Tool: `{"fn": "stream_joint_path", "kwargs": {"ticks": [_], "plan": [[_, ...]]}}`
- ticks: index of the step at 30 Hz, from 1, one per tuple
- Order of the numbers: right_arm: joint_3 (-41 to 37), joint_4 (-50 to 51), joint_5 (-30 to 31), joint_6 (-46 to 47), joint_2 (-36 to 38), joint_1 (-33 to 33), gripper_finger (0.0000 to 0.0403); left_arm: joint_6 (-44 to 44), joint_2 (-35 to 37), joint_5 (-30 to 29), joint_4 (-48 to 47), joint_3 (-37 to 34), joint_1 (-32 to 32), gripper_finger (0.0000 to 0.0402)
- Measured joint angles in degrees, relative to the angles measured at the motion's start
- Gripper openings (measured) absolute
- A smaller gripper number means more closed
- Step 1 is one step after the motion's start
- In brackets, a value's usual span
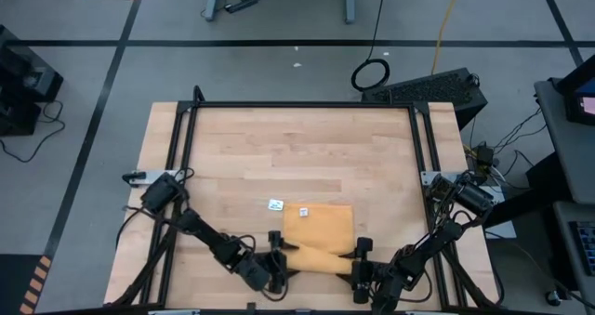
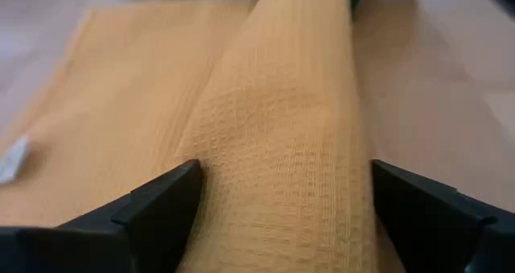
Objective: Roll towel into tight, uniform cylinder
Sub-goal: Roll the orange towel
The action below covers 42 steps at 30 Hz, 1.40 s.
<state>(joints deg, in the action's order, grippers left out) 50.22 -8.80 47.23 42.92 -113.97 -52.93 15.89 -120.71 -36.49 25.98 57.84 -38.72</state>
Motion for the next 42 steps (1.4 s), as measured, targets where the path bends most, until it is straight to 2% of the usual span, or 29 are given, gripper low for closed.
{"fn": "stream_joint_path", "kwargs": {"ticks": [4,8,13,18,22,26,33,36,42], "plan": [[0.0,0.0,-0.3,0.1,0.0,0.0,0.0255,4.6,0.0,2.3,-2.1,0.0,1.9,0.0309],[0.0,0.2,0.3,-1.0,0.3,-0.3,0.0260,4.5,0.0,3.4,-1.0,0.0,2.6,0.0236],[0.0,2.9,0.3,-3.3,3.6,-0.9,0.0290,9.0,0.5,7.1,-0.7,0.0,3.5,0.0145],[0.0,7.4,0.6,-4.1,8.7,-1.9,0.0324,17.1,0.7,11.5,-0.2,0.0,4.7,0.0087],[0.0,7.8,0.6,-6.6,12.6,-3.8,0.0333,23.7,0.7,16.0,0.8,0.0,5.9,0.0071],[0.0,7.7,1.3,-6.0,13.2,-7.1,0.0326,29.7,0.7,20.5,3.2,0.0,6.7,0.0070],[0.1,5.5,10.7,-5.5,7.1,-13.2,0.0316,30.7,0.5,29.1,13.0,-0.1,7.3,0.0069],[0.0,2.3,14.0,-5.8,4.8,-13.8,0.0315,31.9,0.5,29.2,12.2,-0.1,7.5,0.0068],[0.0,-2.0,13.9,-6.0,3.1,-13.5,0.0312,34.9,0.5,29.1,11.4,-0.1,8.0,0.0068]]}}
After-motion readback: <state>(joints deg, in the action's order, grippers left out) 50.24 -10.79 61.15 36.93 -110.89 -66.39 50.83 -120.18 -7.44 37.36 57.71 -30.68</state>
